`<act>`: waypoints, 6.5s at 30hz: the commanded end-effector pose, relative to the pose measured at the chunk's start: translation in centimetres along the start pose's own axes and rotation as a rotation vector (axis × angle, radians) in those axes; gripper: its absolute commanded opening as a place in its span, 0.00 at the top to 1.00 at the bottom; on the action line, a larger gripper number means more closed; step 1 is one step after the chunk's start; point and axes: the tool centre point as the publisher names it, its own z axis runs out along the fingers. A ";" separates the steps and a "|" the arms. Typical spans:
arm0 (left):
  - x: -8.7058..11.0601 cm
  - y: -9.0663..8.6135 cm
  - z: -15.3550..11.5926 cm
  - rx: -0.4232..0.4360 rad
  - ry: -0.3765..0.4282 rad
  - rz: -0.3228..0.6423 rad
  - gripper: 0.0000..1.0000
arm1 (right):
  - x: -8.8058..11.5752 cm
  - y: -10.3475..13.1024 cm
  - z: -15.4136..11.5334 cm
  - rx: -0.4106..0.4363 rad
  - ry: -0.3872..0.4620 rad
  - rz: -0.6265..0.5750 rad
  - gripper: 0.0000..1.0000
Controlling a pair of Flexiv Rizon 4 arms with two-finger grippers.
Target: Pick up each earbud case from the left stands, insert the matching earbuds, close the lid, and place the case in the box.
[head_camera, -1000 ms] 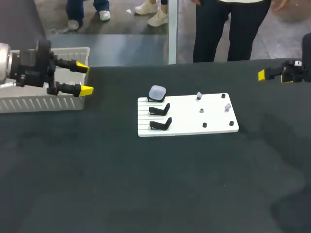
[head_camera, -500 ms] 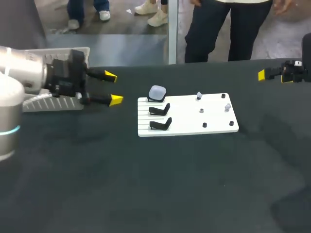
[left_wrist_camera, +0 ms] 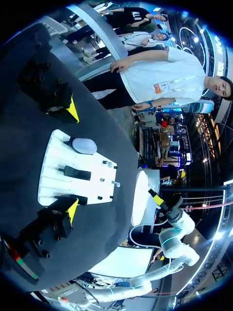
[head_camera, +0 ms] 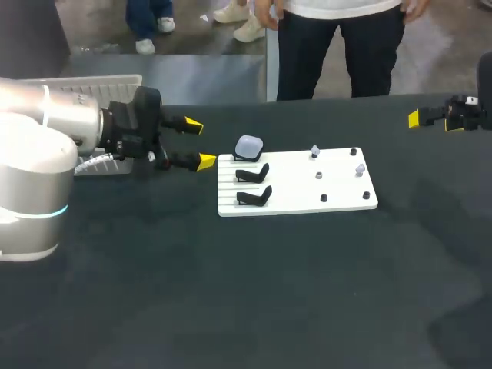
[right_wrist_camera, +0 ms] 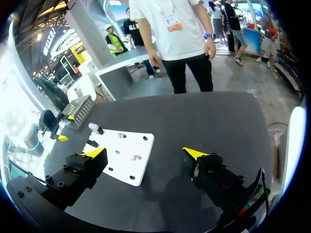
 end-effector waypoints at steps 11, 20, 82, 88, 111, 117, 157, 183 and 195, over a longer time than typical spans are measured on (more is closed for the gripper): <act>0.8 2.6 2.4 0.159 -0.024 0.106 0.00 | 0.0 0.0 0.0 -0.001 -0.001 -0.001 0.00; 1.1 3.7 5.1 0.198 0.004 0.100 0.00 | 0.0 0.0 0.0 -0.001 -0.001 -0.001 0.00; 2.5 3.4 11.7 0.264 -0.062 0.049 0.53 | 0.0 0.0 0.0 -0.001 -0.001 -0.001 0.00; 2.4 3.3 11.6 0.261 -0.070 0.047 0.58 | 0.0 0.0 0.0 -0.001 -0.001 -0.001 0.00; 0.1 2.2 8.8 0.241 -0.117 0.058 1.00 | 0.0 0.0 0.0 -0.001 -0.001 -0.001 0.00; -2.4 1.5 7.8 0.207 -0.102 0.052 1.00 | 0.0 0.0 0.0 -0.001 -0.001 -0.001 0.00; -10.2 -3.9 10.2 0.042 -0.107 0.123 1.00 | 0.2 11.4 8.6 -0.180 0.184 -0.201 0.00; -10.0 -5.9 10.8 0.121 -0.113 0.141 1.00 | -1.1 13.3 10.7 -0.225 0.210 -0.244 0.00; -9.2 -5.1 9.0 0.150 -0.307 0.090 1.00 | -0.9 12.1 8.2 -0.031 0.212 -0.341 0.00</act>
